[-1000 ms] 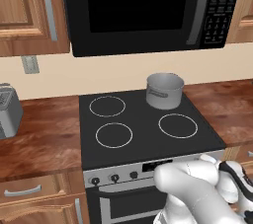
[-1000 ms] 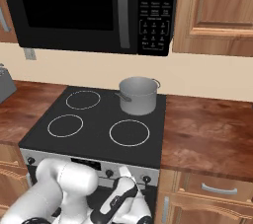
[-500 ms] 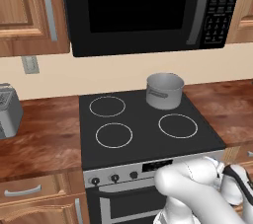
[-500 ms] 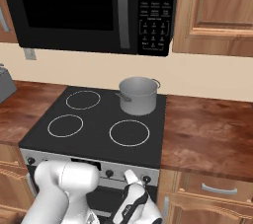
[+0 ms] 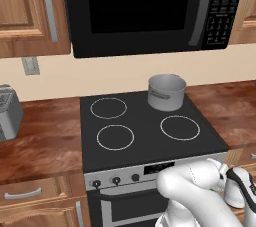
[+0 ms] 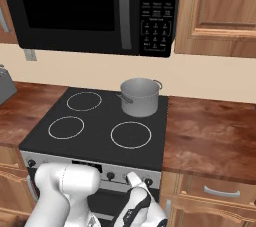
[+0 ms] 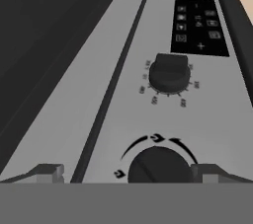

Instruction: Turn off the rear right burner of the stove.

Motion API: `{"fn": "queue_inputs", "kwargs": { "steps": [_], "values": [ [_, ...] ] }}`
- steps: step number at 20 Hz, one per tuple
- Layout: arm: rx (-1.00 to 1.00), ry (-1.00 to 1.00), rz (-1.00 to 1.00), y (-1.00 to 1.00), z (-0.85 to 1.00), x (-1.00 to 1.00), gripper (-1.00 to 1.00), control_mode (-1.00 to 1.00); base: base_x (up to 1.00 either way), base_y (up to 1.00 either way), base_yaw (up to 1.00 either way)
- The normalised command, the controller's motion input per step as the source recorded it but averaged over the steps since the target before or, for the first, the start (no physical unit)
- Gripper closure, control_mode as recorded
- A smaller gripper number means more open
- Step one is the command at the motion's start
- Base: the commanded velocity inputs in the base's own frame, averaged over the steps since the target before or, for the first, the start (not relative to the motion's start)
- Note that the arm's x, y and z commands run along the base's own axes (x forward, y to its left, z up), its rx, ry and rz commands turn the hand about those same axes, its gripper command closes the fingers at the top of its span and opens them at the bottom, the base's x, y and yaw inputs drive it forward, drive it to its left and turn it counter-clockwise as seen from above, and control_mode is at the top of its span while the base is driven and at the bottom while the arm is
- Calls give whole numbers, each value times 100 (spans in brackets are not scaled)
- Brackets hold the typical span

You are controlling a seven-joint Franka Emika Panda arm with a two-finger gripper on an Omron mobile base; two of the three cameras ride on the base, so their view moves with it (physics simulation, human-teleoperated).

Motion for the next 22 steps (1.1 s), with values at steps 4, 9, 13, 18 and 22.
{"fn": "queue_inputs", "kwargs": {
  "steps": [4, 9, 13, 18, 22],
  "values": [
    [0, 0, -3, 6, 0, 4, -100, -100, 0, 0, 0],
    [-1, 0, -6, 9, 0, 3, -100, -100, 0, 0, 0],
    [0, 0, -7, 0, 1, 0, -100, -100, 0, 0, 0],
    [0, 0, -5, 0, 5, 0, -100, -100, 0, 0, 0],
    [0, 0, -4, 0, 6, 0, -100, -100, 0, 0, 0]
  ]
}}
